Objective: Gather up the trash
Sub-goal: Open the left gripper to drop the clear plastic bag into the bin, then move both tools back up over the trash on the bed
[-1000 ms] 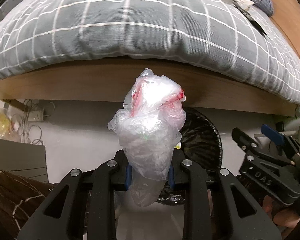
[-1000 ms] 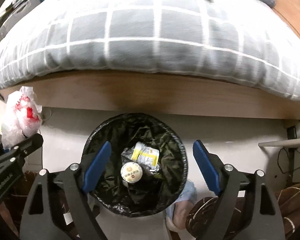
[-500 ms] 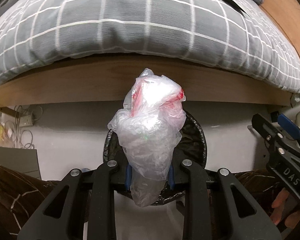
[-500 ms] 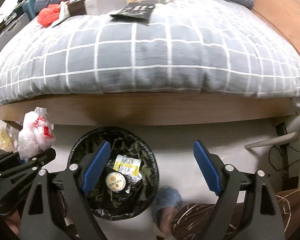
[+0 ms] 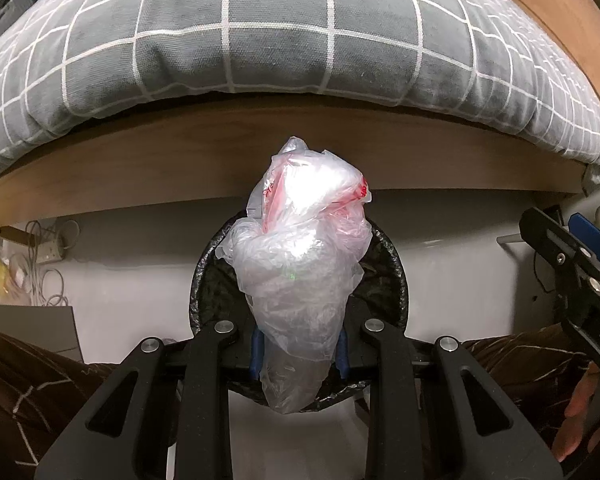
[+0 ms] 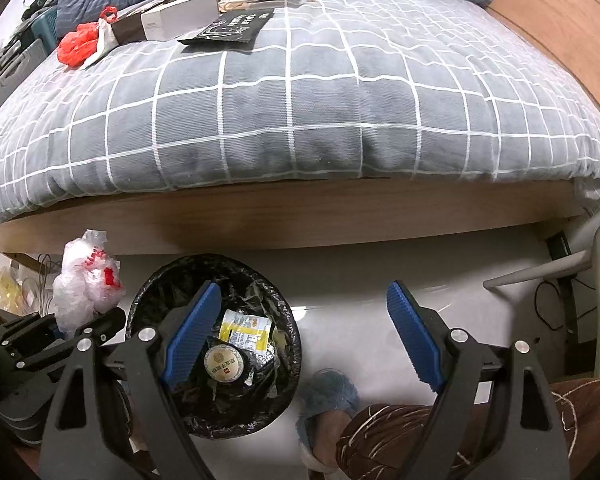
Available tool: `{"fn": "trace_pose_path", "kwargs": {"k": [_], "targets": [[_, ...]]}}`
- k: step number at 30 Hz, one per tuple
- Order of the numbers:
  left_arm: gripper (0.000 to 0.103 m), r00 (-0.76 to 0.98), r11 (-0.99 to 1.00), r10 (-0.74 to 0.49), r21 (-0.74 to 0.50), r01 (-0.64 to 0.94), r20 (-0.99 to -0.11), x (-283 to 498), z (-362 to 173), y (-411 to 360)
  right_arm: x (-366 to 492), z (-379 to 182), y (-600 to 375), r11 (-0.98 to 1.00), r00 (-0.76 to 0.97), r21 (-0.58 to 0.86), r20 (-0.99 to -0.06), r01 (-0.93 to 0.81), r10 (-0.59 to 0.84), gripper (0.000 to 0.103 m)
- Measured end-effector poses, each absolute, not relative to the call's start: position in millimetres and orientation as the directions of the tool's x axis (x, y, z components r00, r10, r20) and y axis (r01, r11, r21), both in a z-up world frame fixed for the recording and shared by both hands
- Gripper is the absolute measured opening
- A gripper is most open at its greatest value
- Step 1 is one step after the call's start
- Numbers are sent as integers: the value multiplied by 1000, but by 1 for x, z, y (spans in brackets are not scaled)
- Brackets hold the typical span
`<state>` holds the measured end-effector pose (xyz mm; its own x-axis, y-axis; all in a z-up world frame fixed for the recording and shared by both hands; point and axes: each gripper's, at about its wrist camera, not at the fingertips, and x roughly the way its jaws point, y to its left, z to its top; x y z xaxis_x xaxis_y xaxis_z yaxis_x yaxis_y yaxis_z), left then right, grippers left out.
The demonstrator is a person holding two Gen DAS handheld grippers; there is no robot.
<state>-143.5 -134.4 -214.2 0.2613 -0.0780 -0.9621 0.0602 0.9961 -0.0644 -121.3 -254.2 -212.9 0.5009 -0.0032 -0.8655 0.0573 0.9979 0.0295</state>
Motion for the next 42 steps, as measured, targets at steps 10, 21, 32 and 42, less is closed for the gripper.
{"fn": "trace_pose_path", "kwargs": {"k": [10,21,32,42], "targets": [[28,263,996,-80,-67,57,-961,-143,-220,-123,-119,-216,-251,999,502,23,-865,48,-4,82],[47,305,997,-68,-53,57,-950,-146,-201,-119,-117,-202,-246,999,536,17,-844,36,-5,82],[67,376,998,-67,-54,45,-924,-148,-169,-108,-121,-188,-240,1000,574,1,-819,23,-12,82],[71,442,998,-56,-44,37,-895,-146,-135,-98,-119,-169,-231,1000,618,-14,-786,14,-20,82]]}}
